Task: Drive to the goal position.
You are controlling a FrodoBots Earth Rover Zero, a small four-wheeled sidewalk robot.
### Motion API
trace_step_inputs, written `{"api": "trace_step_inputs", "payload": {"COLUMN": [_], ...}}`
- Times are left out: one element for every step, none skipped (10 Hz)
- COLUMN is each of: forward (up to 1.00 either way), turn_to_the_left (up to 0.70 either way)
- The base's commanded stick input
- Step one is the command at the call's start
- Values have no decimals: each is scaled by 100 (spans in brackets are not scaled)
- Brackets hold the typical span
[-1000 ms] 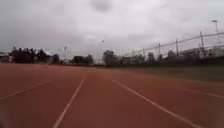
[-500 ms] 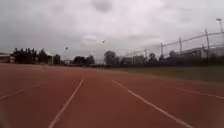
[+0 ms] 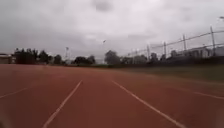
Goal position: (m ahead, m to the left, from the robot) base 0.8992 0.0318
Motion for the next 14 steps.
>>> {"api": "trace_step_inputs", "payload": {"forward": [70, 70, 70, 70, 70, 70, 70, 70, 70, 70, 70, 70, 70, 70], "turn_to_the_left": [0, 0, 0, 0, 0, 0, 0, 0, 0, 0, 0, 0, 0, 0]}}
